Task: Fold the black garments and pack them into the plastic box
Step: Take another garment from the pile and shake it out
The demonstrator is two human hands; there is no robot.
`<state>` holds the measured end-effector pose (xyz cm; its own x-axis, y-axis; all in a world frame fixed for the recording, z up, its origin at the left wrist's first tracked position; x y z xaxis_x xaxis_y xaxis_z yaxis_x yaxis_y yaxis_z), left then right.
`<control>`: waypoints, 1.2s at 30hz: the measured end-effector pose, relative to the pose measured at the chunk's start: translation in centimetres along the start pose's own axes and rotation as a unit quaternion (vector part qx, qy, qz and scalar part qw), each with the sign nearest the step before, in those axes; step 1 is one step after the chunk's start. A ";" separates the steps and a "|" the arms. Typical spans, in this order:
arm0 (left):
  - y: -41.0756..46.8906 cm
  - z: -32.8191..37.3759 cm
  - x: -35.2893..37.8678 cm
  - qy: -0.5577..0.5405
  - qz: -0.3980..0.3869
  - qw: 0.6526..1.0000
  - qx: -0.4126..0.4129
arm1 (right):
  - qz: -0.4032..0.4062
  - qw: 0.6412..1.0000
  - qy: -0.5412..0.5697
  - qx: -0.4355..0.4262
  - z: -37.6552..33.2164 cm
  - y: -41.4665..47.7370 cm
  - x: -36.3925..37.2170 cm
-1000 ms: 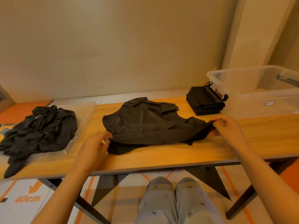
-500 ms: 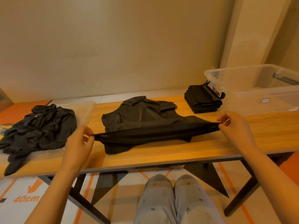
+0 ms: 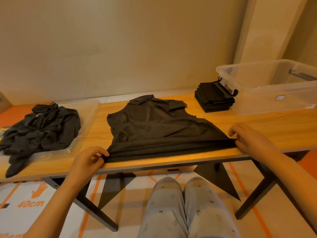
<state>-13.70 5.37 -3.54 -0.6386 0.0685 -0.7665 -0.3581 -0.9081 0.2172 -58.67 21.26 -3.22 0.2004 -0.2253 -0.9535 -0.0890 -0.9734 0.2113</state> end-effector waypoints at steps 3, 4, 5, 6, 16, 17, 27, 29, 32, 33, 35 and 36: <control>-1.3 0.8 0.2 0.042 0.021 0.999 0.023 | 0.070 0.992 -0.067 -0.083 -0.7 -1.2 -0.2; -1.8 1.1 0.2 0.064 0.033 0.997 0.041 | 0.088 0.987 -0.077 -0.106 -1.0 -1.7 -0.2; -2.3 1.5 0.3 0.091 0.044 0.993 0.068 | 0.102 0.984 -0.081 -0.118 -1.2 -2.2 -0.2; -2.8 1.8 0.4 0.113 0.052 0.988 0.094 | 0.112 0.983 -0.078 -0.123 -1.3 -2.6 -0.3; -4.3 1.6 0.0 0.072 0.098 0.990 0.075 | 0.156 0.980 -0.067 -0.107 -1.4 -4.7 -0.5; -4.3 1.4 0.2 0.081 0.094 0.989 0.078 | 0.154 0.980 -0.068 -0.104 -1.5 -4.8 -0.5; -5.4 1.3 0.1 0.150 0.096 0.980 0.088 | 0.137 0.985 -0.049 -0.093 -2.3 -6.7 1.3; -5.4 1.3 -0.2 0.142 0.090 0.982 0.090 | 0.156 0.980 -0.049 -0.114 -2.5 -6.9 0.8; -5.0 1.3 -1.1 0.130 0.083 0.985 0.070 | 0.171 0.978 -0.036 -0.116 -2.4 -6.8 -0.4; -4.7 1.4 -1.6 0.125 0.087 0.986 0.062 | 0.173 0.978 -0.033 -0.115 -2.5 -6.6 -0.9; -3.9 1.9 -2.7 0.111 0.099 0.987 0.063 | 0.181 0.976 -0.030 -0.114 -2.7 -5.8 -2.1; -3.4 2.3 -3.3 0.105 0.103 0.987 0.070 | 0.187 0.976 -0.022 -0.109 -2.8 -5.3 -2.8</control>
<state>-11.92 9.15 -0.32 -0.5572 -0.2131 -0.8026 -0.3351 -0.8266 0.4522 -56.06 26.94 -1.07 0.1508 -0.5689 -0.8085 0.0639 -0.8105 0.5822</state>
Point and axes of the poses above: each hand's wrist, its own y-axis towards the middle knuckle, its own x-axis out of the palm, z = x × y, the point moved 10 cm from there along y, towards the middle knuckle, and after that the axes turned 10 degrees about -x, right-handed, at the moved point
